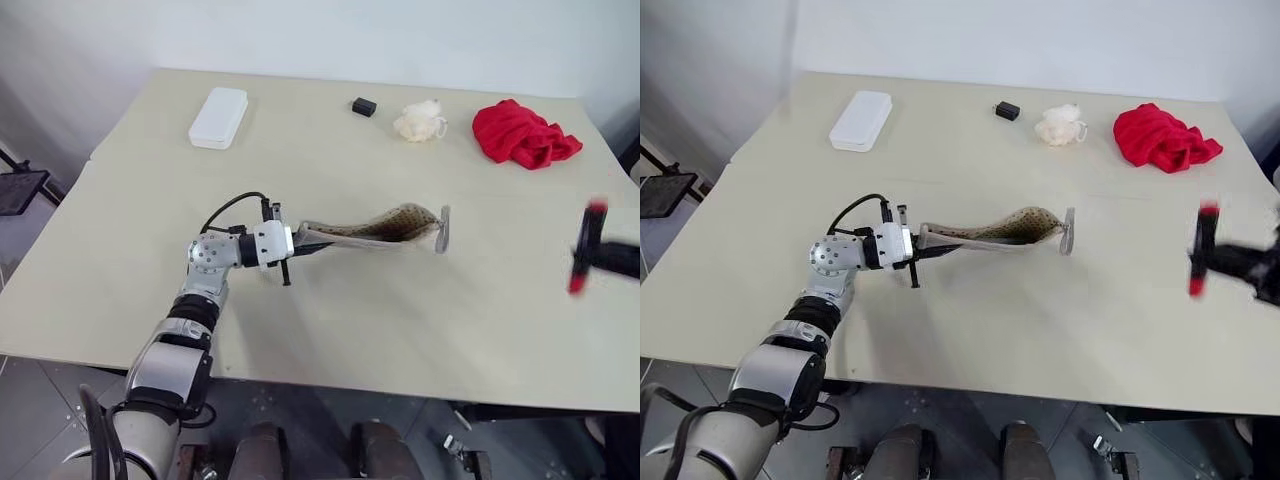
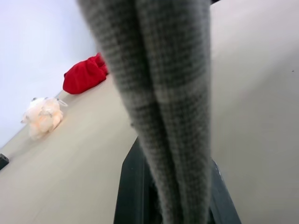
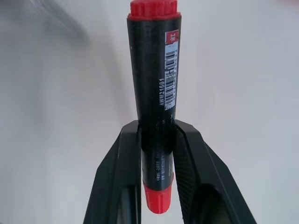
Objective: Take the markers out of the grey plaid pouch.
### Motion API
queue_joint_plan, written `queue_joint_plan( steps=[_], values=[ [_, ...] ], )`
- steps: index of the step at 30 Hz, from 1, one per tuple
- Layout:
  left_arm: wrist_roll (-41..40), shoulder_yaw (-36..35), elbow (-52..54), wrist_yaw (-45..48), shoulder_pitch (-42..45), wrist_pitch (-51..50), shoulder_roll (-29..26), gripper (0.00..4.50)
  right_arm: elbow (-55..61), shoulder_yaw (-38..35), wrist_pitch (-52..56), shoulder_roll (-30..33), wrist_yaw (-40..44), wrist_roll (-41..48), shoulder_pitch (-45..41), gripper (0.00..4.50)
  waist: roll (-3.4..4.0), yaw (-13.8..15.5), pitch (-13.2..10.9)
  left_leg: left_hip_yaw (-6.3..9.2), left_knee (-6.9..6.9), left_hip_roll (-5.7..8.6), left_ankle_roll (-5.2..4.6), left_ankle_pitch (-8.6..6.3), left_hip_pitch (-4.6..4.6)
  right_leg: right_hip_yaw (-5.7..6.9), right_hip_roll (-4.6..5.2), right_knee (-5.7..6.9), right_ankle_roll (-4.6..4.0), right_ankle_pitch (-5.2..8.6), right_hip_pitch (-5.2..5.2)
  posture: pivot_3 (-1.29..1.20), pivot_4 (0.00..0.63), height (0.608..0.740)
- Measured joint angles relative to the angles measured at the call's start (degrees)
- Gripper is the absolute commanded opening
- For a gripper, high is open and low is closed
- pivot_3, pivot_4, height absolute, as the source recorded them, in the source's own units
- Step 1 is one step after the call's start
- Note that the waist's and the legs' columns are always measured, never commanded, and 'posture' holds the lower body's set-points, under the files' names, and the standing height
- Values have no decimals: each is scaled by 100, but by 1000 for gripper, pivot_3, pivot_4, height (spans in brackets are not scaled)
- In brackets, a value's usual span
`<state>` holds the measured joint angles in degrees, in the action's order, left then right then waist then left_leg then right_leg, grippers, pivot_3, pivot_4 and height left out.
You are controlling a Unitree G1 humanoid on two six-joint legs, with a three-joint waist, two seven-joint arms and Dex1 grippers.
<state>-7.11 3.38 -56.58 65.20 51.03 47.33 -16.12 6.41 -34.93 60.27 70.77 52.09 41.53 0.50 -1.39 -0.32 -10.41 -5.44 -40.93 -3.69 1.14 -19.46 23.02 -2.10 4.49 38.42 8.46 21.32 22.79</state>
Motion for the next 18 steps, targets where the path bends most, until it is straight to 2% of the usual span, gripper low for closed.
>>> queue_joint_plan(
  steps=[5, 9, 13, 18],
  values=[
    [-27, 10, 203, 102, -29, -76, 176, 0, -276, 1327, 52, 136, -411, -620, -555, 582, 8, -28, 0, 1, -4, 0, -1, 0, -5, -7, -1, 1, 3, -5, 2, 0, 150, 740],
    [-41, 0, 364, 104, -116, -151, 182, 0, -545, 2142, 47, -114, -656, -976, -1233, 582, 10, -8, 0, 3, -4, 0, 0, 0, -5, -7, 0, 1, 3, -5, 3, 0, 150, 740],
    [-78, -3, 563, 119, -243, -251, 166, 0, -761, 2635, -231, -415, -719, -1318, -1480, 1843, 10, 26, 1, -1, -7, 1, -1, -1, 2, -1, 1, 0, 3, -5, 4, 0, 150, 740],
    [-185, -7, 722, 155, -282, -387, 138, 0, -994, 2632, -578, -540, -723, -1504, -1607, 3572, 11, 37, 1, -3, -9, 4, -2, -1, 4, 0, 4, 0, 5, -6, 4, 0, 150, 740]
  ],
)
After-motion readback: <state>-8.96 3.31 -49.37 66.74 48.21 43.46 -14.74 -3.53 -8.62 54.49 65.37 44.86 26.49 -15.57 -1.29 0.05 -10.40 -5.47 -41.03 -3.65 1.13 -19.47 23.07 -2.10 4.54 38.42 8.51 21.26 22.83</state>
